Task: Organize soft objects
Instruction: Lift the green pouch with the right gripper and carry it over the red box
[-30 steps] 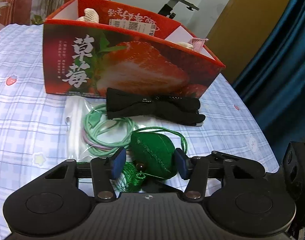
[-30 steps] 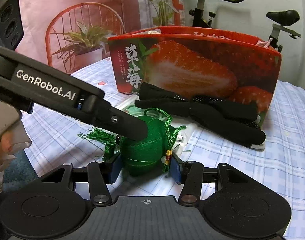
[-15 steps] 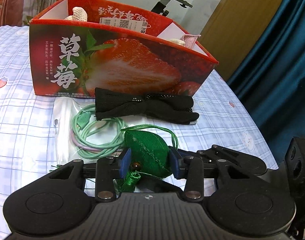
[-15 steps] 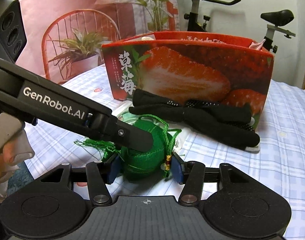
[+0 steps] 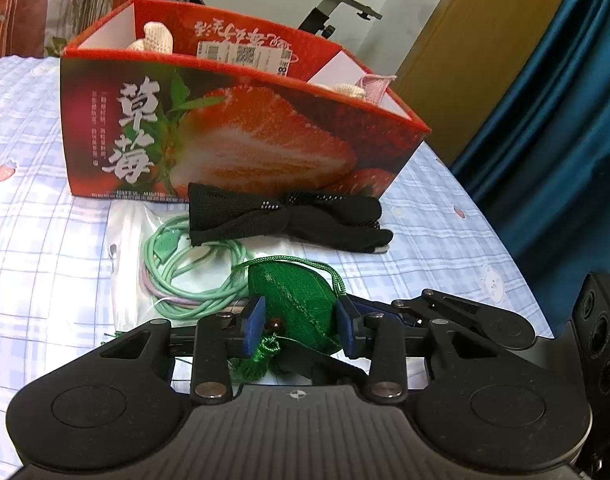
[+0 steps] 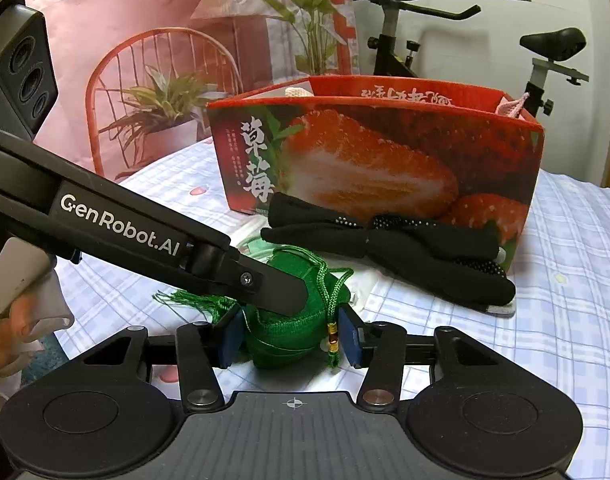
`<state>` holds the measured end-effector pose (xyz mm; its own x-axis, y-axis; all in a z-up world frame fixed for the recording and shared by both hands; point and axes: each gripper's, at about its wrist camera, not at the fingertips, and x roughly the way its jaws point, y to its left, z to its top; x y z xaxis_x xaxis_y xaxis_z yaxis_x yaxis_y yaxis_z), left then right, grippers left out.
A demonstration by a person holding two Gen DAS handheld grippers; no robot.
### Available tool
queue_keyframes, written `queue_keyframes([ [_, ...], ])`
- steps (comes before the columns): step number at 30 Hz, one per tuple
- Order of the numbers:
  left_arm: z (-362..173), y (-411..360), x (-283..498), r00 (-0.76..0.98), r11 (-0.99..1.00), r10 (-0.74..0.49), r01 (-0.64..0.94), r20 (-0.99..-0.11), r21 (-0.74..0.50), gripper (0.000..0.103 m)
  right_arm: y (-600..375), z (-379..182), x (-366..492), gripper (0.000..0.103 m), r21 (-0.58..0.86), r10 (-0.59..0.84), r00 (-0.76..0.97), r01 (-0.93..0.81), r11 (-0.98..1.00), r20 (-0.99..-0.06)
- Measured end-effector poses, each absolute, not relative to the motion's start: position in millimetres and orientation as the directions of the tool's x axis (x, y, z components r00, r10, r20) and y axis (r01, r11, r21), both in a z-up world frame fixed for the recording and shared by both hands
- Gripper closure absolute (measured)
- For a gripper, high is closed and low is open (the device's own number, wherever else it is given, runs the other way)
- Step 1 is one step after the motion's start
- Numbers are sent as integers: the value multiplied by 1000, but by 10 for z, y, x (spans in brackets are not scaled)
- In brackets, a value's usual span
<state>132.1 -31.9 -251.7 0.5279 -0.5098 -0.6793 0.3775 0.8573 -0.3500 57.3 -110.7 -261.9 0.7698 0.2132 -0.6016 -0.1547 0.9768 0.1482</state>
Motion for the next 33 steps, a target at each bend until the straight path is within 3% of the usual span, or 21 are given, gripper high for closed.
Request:
queue_keyframes([
  [11, -2169, -237, 1224, 582, 843, -536, 405, -611, -354, 63, -1077, -2331, 497, 58, 108, 202, 816, -170, 979, -541],
  [20, -1585, -107, 1362, 646, 823, -568, 426, -511, -376, 63, -1065, -1760, 602, 58, 41, 201, 871, -205, 978, -448],
  [33, -702, -300, 2034, 762, 829, -558, 495, -330, -260, 63, -1352, -731, 1476, 58, -98, 188, 937, -225, 969, -294],
])
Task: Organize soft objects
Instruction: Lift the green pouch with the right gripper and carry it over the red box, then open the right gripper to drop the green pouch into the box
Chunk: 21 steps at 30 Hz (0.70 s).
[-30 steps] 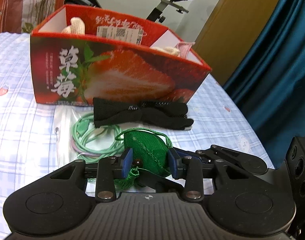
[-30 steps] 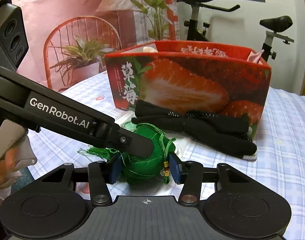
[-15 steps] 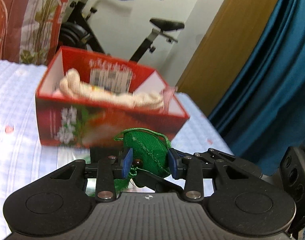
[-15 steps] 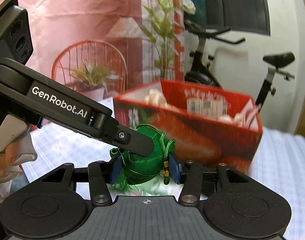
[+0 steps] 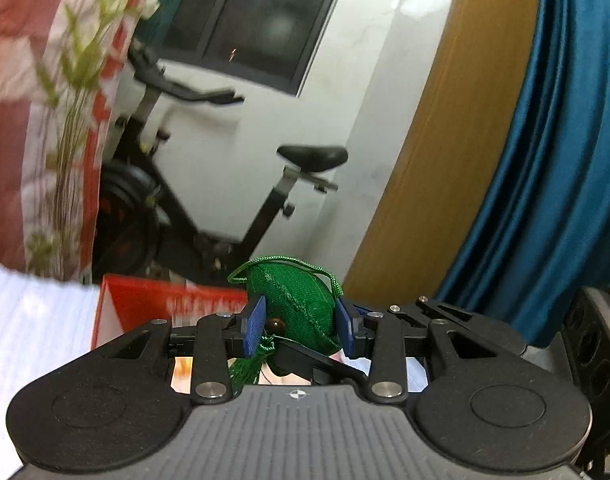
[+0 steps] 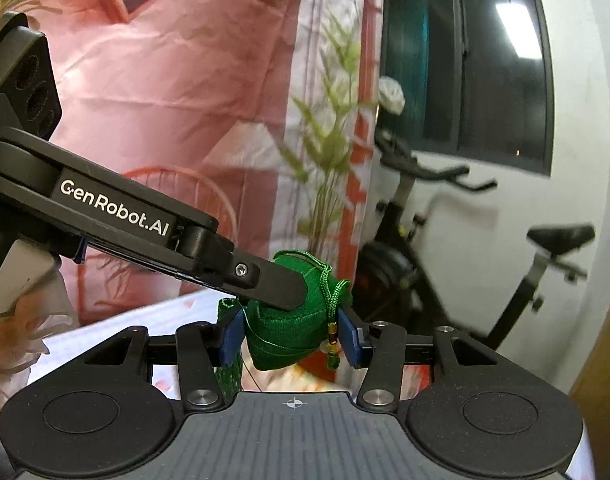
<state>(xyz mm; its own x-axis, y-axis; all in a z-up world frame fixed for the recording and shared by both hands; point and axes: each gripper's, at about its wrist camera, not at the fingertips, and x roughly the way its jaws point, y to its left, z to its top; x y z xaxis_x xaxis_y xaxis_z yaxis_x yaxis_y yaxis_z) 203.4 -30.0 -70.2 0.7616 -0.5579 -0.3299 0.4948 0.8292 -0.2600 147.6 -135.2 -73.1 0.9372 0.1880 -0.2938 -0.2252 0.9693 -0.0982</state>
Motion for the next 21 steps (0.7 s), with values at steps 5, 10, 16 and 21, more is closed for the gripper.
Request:
queue_keyframes([
  [5, -642, -388, 2232, 751, 824, -567, 518, -338, -231, 63, -1483, -567, 1764, 58, -131, 173, 950, -212, 968, -260],
  [10, -996, -498, 2505, 681, 802, -598, 508, -422, -315, 63, -1640, -764, 1924, 57, -98, 152, 936, -192, 977, -318],
  [16, -1440, -814, 2732, 609, 798, -602, 493, -517, -348, 63, -1888, -1279, 1987, 57, -47, 105, 897, -138, 989, -430],
  [21, -1637, -938, 2769, 587, 805, -585, 501, -559, -317, 63, -2063, -1619, 1984, 56, 13, 85, 859, -91, 996, -504],
])
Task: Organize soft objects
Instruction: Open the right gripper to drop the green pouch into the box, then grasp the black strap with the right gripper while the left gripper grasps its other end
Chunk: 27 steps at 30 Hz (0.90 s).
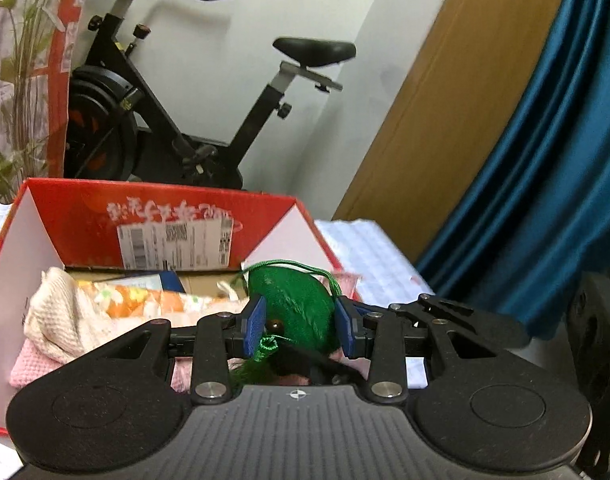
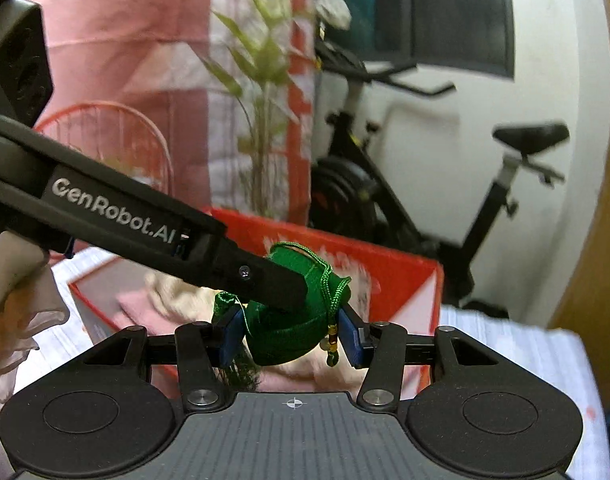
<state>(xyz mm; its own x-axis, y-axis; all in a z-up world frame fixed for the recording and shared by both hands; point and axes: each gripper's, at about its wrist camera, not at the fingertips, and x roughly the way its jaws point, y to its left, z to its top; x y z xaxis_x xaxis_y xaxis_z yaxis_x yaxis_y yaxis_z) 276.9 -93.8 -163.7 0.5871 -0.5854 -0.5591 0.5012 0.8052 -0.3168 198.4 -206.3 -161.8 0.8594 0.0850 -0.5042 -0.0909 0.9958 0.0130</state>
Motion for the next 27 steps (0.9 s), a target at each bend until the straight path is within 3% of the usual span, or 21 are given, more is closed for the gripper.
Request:
queue_keyframes([
  [6, -1611, -767, 2625, 607, 824, -551, 507, -573, -255, 58, -2333, -1811, 1831, 54, 106, 71, 844, -17, 994, -531],
  [12, -1527, -493, 2368, 662, 852, -489, 503, -568, -147, 58, -2337, -1821, 1526, 52, 80, 33, 881, 5, 997, -472],
  [23, -1727, 131, 1877, 719, 897, -427, 412, -549, -157, 56, -2282, -1955, 808, 52, 125, -69, 945, 115, 985, -321],
  [27, -1881, 179, 1831, 703, 900, -427, 390, -569, -193, 56, -2249, -2139, 729, 52, 148, -50, 937, 107, 983, -347],
])
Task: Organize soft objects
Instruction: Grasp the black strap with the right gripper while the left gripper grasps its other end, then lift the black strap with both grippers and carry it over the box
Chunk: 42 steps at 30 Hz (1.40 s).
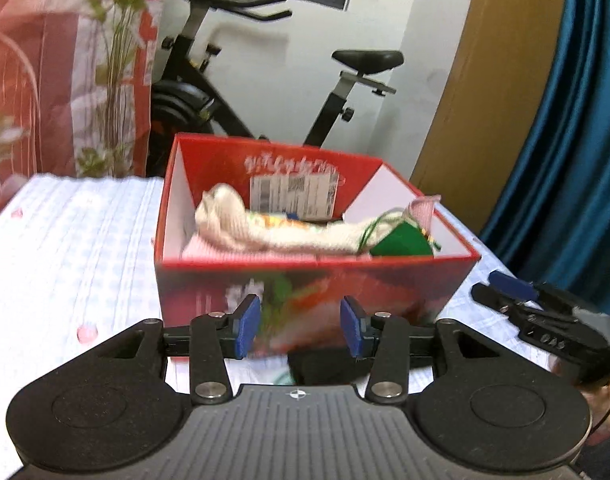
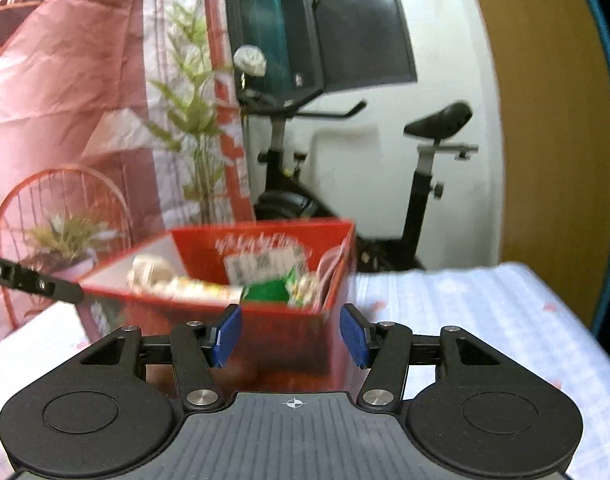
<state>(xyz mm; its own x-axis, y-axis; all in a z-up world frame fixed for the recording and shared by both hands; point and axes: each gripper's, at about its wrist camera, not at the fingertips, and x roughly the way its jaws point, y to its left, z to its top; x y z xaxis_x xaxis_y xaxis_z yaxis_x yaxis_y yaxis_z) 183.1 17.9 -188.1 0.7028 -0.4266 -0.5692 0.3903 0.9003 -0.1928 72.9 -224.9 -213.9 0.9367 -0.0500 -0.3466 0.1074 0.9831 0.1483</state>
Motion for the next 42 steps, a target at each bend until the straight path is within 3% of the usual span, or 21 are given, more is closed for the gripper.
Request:
queue_keyframes([
  [10, -2310, -75, 1913, 665, 914, -392, 364, -636, -182, 56, -2139, -2695, 933, 52, 136, -40, 874, 120, 983, -484],
  [22, -2600, -249, 1955, 651, 929, -362, 309, -667, -203, 59, -2159, -2908, 1118, 51, 165, 3, 799, 120, 979, -601],
  [28, -2640, -289, 1880, 652, 934, -347, 307, -674, -184, 69, -2159, -2926, 1176, 51, 175, 44, 778, 85, 981, -627],
  [39, -2672, -363, 1908, 656, 942, -322, 295, -683, -161, 72, -2167, -2926, 1220, 47, 181, 59, 771, 75, 981, -634],
  [42, -2652, -403, 1889, 659, 943, -316, 300, -683, -147, 79, -2161, -2922, 1229, 57, 189, 79, 768, 56, 980, -636],
])
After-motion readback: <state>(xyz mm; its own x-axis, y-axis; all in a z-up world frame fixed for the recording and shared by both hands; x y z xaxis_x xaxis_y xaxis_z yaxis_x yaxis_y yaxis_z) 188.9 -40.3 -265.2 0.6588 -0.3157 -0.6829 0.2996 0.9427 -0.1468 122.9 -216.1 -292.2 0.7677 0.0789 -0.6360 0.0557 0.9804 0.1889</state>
